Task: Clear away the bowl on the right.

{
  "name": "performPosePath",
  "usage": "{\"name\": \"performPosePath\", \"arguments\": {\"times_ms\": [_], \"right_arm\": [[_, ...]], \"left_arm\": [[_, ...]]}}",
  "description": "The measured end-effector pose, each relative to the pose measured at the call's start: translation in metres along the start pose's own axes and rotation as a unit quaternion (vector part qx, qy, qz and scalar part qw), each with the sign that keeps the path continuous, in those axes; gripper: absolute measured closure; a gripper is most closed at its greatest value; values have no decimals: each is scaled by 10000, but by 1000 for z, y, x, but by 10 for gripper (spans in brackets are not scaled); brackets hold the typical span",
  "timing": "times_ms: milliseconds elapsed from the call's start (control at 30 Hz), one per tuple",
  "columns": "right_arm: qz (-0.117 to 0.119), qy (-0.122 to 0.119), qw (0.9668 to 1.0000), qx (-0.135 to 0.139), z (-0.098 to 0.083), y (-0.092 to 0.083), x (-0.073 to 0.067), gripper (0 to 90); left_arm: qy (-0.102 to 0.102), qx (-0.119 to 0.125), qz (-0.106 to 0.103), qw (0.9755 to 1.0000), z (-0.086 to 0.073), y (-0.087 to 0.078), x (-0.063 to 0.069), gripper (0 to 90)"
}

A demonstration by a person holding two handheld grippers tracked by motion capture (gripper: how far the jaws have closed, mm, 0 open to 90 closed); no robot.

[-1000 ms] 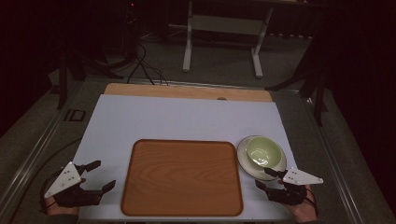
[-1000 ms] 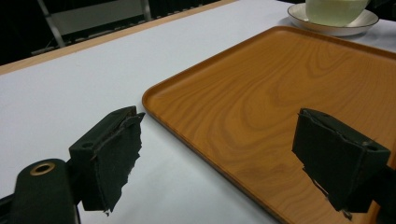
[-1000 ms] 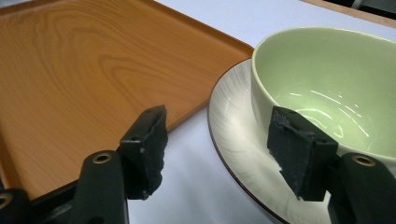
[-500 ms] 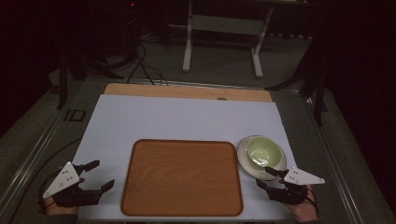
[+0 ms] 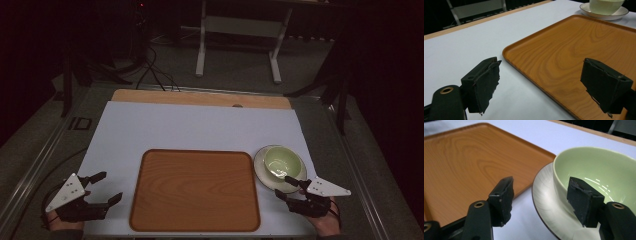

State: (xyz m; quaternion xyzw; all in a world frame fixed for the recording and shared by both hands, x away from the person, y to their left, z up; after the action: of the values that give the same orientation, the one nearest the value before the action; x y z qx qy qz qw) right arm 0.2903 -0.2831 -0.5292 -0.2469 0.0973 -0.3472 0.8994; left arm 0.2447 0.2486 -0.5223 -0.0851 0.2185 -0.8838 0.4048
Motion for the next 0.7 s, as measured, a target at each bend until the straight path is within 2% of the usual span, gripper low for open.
{"name": "performPosePath", "arguments": {"times_ms": [433,700], "right_arm": [[-106,6,9998,138,14,-3,9,332],[-231,-97,9997,63,19,-4,21,304]], "left_arm": [[11,19,30,10000,0,-1,-1,153],[7,47,80,10000,1,-1,-2,153]]}}
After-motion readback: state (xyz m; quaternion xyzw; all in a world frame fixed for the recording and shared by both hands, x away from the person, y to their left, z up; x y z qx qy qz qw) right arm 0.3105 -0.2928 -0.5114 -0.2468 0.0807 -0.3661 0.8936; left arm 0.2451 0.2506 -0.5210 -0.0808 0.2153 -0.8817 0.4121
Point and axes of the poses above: each handheld gripper's, and its own axes: y roughly forward along the jaws, z roughly out of its top, x roughly to its right, the point moved 8 cm from there along y, roughly forward along the jaws, and after that the axes turned 4 degrees about -x, right-handed, at the moved point
